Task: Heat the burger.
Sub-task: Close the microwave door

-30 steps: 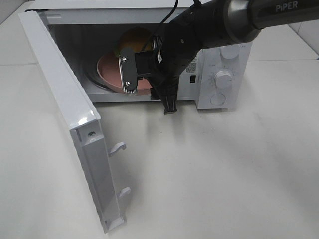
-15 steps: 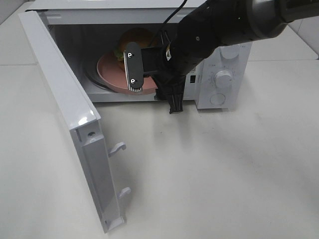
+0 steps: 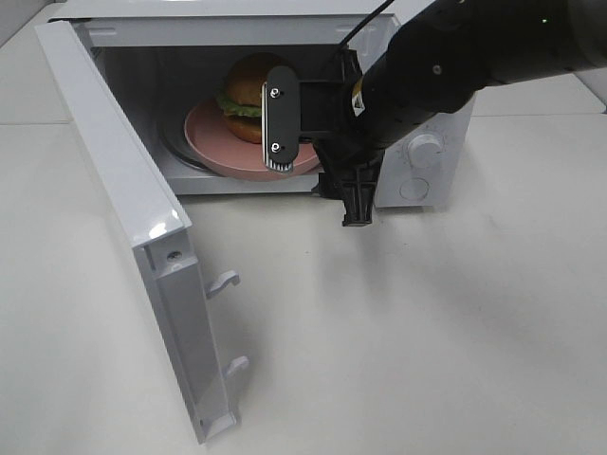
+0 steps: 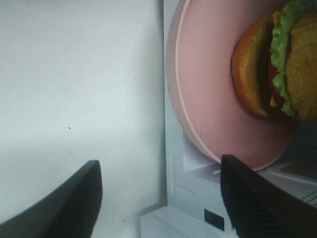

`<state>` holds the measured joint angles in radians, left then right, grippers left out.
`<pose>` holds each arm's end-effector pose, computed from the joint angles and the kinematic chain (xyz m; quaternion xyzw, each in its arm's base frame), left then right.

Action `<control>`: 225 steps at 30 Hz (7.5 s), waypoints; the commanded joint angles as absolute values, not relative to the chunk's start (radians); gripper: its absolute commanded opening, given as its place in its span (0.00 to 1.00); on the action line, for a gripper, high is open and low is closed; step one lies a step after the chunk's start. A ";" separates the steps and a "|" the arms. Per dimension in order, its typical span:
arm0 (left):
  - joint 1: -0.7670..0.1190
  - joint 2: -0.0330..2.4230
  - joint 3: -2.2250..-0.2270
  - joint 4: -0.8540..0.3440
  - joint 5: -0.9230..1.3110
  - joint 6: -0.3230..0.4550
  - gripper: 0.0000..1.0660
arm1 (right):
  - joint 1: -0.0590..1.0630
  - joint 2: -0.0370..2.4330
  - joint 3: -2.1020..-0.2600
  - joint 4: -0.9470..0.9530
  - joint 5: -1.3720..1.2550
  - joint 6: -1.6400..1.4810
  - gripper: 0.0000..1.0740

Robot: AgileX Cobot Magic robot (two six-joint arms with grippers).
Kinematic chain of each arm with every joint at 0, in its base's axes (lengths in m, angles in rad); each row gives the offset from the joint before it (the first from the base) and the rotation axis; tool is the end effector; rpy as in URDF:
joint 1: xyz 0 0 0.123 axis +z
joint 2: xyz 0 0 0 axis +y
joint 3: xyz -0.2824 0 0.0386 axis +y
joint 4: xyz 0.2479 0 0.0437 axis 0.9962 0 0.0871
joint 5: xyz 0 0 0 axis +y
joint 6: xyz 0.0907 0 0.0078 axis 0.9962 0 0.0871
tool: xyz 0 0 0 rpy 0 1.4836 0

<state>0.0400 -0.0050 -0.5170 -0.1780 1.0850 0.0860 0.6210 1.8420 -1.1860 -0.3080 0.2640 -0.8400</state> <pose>-0.0088 -0.0146 0.2809 0.0250 0.8501 -0.0559 0.5230 0.3277 0.2255 0.2017 -0.7071 0.6040 -0.1292 0.3444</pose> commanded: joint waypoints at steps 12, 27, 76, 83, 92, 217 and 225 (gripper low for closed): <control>0.035 -0.022 -0.516 -0.186 1.070 0.080 0.92 | 0.620 1.642 -0.995 -0.310 0.249 -0.458 0.66; 0.035 -0.022 -0.516 -0.186 1.070 0.080 0.92 | 0.620 1.383 -0.817 -0.309 0.341 0.045 0.66; 0.035 -0.022 -0.516 -0.186 1.070 0.080 0.92 | 0.444 0.573 -0.775 -0.183 1.181 0.142 0.76; 0.035 -0.022 -0.516 -0.186 1.070 0.080 0.92 | 0.330 0.351 -0.645 -0.191 1.107 0.143 0.70; 0.035 -0.022 -0.516 -0.186 1.070 0.080 0.92 | 0.179 0.143 -0.548 -0.111 1.052 0.146 0.70; 0.035 0.783 -0.173 -0.242 -0.406 0.217 0.00 | 0.094 -0.030 -0.491 -0.058 0.961 0.139 0.70; 0.035 0.960 -0.182 -0.052 -0.563 0.000 0.00 | 0.094 -0.030 -0.491 -0.058 0.961 0.139 0.70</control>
<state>0.0400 0.9350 -0.1740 -0.1080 -0.5170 0.0450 0.1000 -0.0050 -0.4930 -0.0590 0.9690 0.1540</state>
